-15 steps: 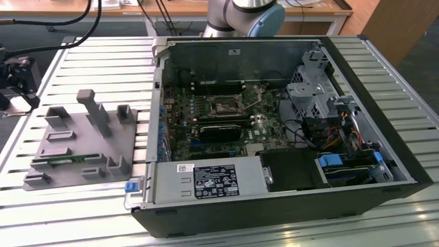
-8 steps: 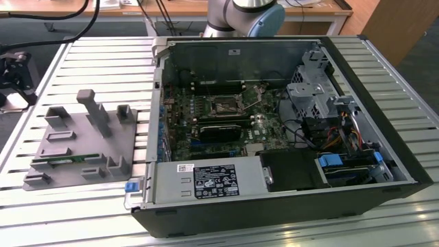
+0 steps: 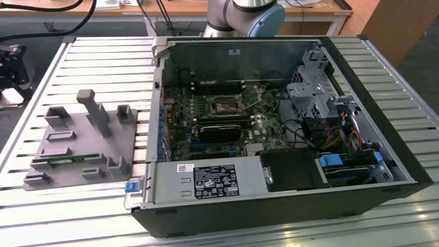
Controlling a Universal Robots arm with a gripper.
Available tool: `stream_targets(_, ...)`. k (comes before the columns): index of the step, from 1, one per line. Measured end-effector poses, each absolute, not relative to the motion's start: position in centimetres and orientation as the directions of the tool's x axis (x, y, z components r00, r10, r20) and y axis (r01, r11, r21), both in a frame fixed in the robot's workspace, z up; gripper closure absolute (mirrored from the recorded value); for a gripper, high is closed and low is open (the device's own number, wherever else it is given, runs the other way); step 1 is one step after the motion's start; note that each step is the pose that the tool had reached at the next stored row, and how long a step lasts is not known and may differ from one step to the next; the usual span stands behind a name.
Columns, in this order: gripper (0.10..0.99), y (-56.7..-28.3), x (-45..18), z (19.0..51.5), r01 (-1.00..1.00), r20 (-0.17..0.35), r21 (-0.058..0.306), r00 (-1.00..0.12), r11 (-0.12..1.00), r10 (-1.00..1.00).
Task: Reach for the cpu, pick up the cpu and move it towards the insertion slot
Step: 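Pick up the cpu and move it towards the insertion slot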
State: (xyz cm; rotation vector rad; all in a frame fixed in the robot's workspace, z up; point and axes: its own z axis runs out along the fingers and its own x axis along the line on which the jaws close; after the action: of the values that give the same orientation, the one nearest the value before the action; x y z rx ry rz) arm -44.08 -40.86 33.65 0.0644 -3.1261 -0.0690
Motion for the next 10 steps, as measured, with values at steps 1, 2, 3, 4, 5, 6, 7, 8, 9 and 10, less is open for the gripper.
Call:
stream_targets(1, 0.549, -40.9, -44.1, 33.8, -0.041, 0.013, 0.044, -0.999, 0.998, -0.041)
stream_targets(2, 0.549, -40.9, -44.1, 34.0, -0.041, 0.013, 0.044, -0.999, 0.998, -0.041)
stream_targets(3, 0.549, -40.9, -44.1, 34.1, -0.041, 0.013, 0.044, -0.999, 0.998, -0.041)
stream_targets(4, 0.549, -40.9, -44.1, 34.3, -0.041, 0.013, 0.044, -0.999, 0.998, -0.041)
stream_targets(5, 0.549, -40.9, -44.1, 34.5, -0.041, 0.013, 0.044, -0.999, 0.998, -0.041)
stream_targets(6, 0.549, -40.9, -44.1, 34.8, -0.041, 0.013, 0.044, -0.999, 0.998, -0.041)
stream_targets(7, 0.549, -40.9, -44.1, 35.0, -0.041, 0.013, 0.044, -0.999, 0.998, -0.041)
stream_targets(8, 0.549, -40.9, -44.1, 35.2, -0.041, 0.013, 0.044, -0.999, 0.998, -0.041)
stream_targets(9, 0.549, -40.9, -44.1, 35.4, -0.041, 0.013, 0.044, -0.999, 0.998, -0.041)
stream_targets(10, 0.549, -40.9, -44.1, 35.6, -0.041, 0.013, 0.044, -0.999, 0.998, -0.041)
